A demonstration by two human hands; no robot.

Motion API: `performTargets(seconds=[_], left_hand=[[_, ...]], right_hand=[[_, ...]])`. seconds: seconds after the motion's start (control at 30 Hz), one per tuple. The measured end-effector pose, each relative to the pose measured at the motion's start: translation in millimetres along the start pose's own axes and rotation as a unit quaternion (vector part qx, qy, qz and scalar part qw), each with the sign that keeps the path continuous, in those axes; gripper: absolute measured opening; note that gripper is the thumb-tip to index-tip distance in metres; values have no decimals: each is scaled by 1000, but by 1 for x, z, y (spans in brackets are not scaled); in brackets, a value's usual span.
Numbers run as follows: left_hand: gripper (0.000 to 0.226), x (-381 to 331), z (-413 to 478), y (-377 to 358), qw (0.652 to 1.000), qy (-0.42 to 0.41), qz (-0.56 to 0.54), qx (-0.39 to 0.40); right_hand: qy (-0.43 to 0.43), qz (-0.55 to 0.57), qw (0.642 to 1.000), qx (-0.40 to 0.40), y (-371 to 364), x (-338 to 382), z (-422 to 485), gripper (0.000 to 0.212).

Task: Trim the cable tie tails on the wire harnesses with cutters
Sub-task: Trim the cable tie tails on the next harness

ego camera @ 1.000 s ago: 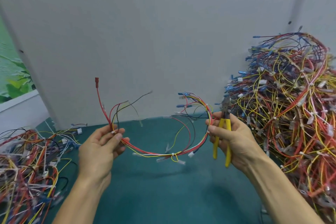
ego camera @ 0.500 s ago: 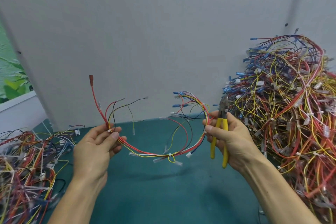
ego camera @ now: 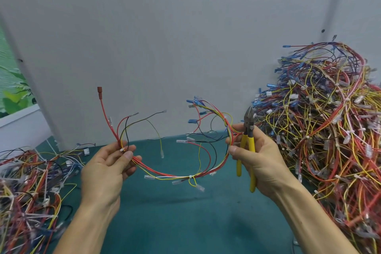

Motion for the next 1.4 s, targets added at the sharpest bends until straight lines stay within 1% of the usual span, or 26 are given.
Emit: performTargets(seconds=[0.23,0.43,0.67,0.83,0.9,1.03,1.13,1.23,1.4], left_hand=[[24,1,0,-1,1000,11,-3,-6],[19,5,-2,-6,999,37,-14,-6],[24,7,-4,-13,998,57,2,8],[23,7,-6,-15,998,64,9,11],[20,7,-7,-18,998,66,10,20],[20,6,-8,-26,997,64,9,35],[22,4,-8,-28,998,57,-5,33],[23,1,-9,-30,998,50,-25,28],[20,0,-11,-32,999,42,-24,18]], right_hand=[[13,-3,1000,0,-4,6,0,41],[25,-7,1000,-15,-4,9,0,42],[14,-31,999,-9,-9,10,0,39],[5,-33,999,-13,-12,8,0,39],[7,-39,999,-13,-13,8,0,43],[9,-52,999,0,-18,7,0,62],[9,-71,997,7,-21,7,-1,67],[13,-104,994,17,-26,8,-3,62],[29,-165,985,27,-33,13,-4,42]])
Point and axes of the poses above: each hand's wrist, its own z-axis towards the middle knuckle, its own y-axis out of the back of the hand, x = y × z, the point moved 6 cm from there along z, towards the middle knuckle, and after that the axes turned 14 degrees about x, right-handed, at the moved point
